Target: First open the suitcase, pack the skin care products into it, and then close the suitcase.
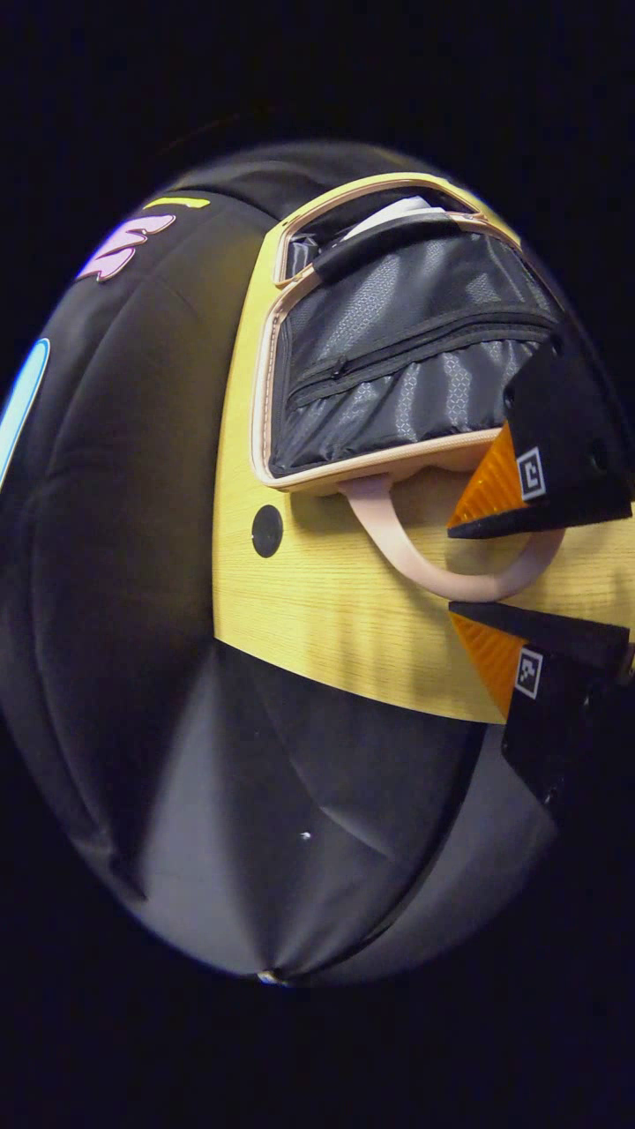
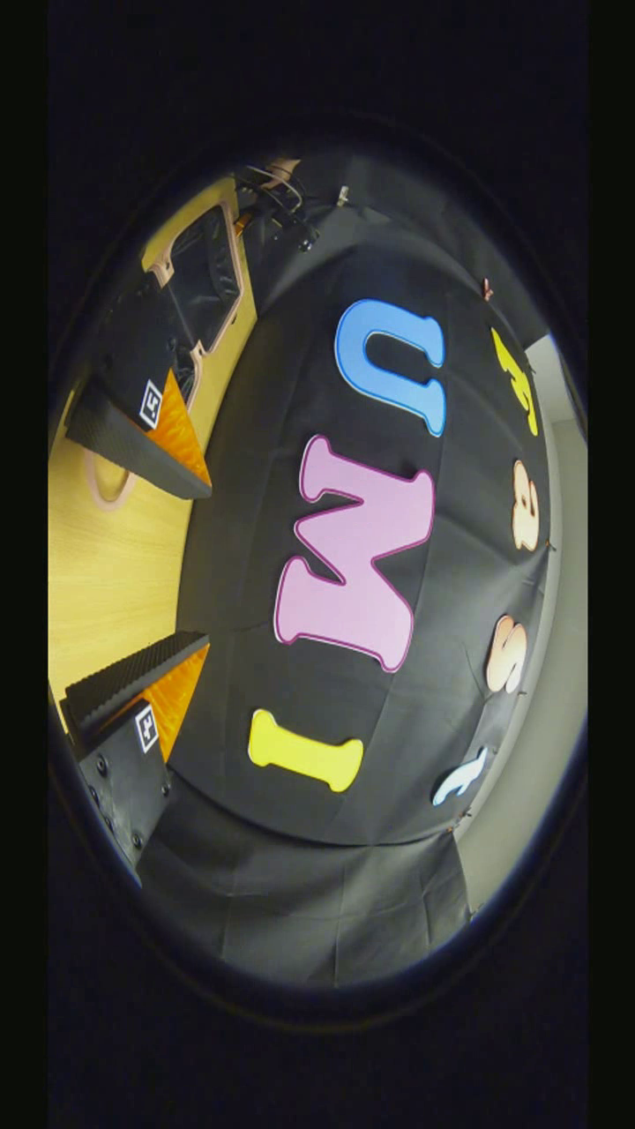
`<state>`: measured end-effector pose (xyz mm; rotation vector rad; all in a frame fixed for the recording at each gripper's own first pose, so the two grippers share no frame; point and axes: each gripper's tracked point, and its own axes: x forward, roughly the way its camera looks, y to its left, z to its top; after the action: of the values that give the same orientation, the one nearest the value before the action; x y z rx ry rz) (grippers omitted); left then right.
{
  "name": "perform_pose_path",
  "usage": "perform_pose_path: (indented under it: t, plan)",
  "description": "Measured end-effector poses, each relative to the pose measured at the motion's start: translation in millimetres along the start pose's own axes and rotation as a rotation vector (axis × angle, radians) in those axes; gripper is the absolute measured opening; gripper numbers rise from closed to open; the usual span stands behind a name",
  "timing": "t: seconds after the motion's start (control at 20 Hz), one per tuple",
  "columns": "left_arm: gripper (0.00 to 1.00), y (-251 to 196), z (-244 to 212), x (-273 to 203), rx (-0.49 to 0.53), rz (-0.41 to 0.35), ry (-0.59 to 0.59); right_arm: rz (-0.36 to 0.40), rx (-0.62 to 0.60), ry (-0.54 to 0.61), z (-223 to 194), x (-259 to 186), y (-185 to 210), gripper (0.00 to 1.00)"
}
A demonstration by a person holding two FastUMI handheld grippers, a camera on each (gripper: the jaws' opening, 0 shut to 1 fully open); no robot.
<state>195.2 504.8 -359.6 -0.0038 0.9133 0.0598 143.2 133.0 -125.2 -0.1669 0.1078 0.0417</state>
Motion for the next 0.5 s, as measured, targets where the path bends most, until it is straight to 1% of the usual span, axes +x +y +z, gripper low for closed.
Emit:
perform_pose_path:
  t: [0.05, 0.1, 0.15, 0.2, 0.25, 0.3, 0.35, 0.4, 0.5]
  plan:
    - [0.46, -0.3, -3.0, -3.1, -0.003, -0.001, 0.022, 0.002, -0.001, 0.0, -1.7, -1.1, 0.8, 0.96]
    - [0.43, 2.5, -3.9, -0.7, -0.002, 0.014, 0.021, 0.004, -0.005, 0.002, -4.2, -2.0, 1.1, 0.96]
    - [0.36, 9.2, -10.1, 4.9, -0.002, 0.048, 0.045, 0.004, -0.009, 0.005, -5.4, -2.9, 0.6, 0.96]
    - [0.25, 5.6, -16.5, 3.0, -0.009, 0.058, 0.078, 0.005, -0.009, 0.006, -6.6, -3.5, 0.1, 0.96]
    - [0.24, 4.2, -16.8, 3.6, 0.002, 0.089, 0.087, 0.005, -0.011, 0.007, -8.0, -2.3, -0.8, 0.96]
    - [0.2, 7.5, -12.7, 8.4, 0.028, 0.129, 0.046, -0.004, -0.024, 0.007, -9.6, -1.0, -3.6, 0.96]
    - [0.19, 10.2, -15.1, 12.5, 0.056, 0.163, 0.055, -0.011, -0.033, 0.006, -8.6, -0.8, -6.3, 0.95]
    - [0.16, 9.1, -12.0, 7.6, 0.083, 0.179, 0.044, -0.008, -0.032, 0.0, -6.4, -1.3, -6.0, 0.95]
    - [0.12, 11.3, -3.7, -3.9, 0.085, 0.205, 0.027, -0.001, -0.042, -0.02, -0.5, -3.6, -5.2, 0.96]
